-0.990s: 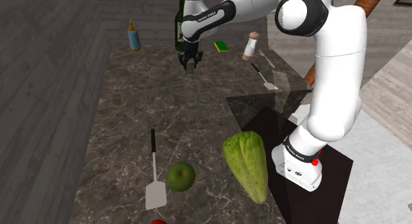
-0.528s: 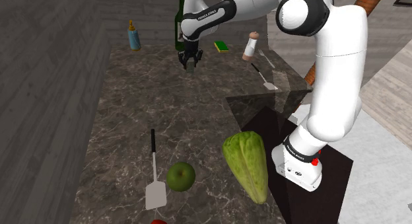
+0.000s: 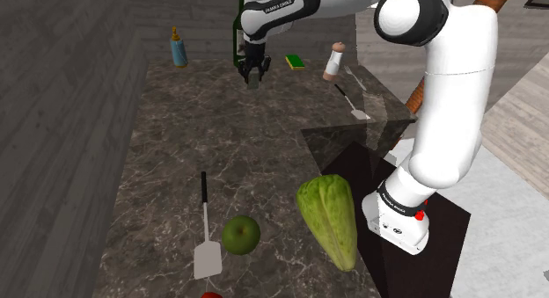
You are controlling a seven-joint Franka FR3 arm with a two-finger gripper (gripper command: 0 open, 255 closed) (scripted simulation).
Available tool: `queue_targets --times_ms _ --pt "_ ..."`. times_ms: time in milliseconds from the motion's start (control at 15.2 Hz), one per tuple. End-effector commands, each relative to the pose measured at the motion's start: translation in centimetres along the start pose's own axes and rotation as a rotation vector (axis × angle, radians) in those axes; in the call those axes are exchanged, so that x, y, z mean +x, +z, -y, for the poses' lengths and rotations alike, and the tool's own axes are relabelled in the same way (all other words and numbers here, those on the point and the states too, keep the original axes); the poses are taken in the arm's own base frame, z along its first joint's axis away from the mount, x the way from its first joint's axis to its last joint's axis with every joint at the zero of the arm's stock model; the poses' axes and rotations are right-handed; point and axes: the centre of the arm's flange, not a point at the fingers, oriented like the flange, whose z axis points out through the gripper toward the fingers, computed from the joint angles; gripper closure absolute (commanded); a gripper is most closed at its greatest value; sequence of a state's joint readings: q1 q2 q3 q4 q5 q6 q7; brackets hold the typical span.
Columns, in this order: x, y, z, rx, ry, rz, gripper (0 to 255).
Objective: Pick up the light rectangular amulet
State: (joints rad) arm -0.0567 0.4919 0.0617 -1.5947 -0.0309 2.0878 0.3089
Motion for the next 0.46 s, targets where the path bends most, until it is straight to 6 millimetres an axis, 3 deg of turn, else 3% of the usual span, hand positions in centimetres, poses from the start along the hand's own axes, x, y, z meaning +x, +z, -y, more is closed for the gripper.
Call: queue_targets --times_ms 0,264,396 --pt "0.0 -1.0 -0.1 0.000 0.000 0.000 255" --pt "0.0 -3.1 -0.1 0.000 0.000 0.000 255" --pt "0.0 -3.2 -0.1 0.000 0.000 0.000 255"
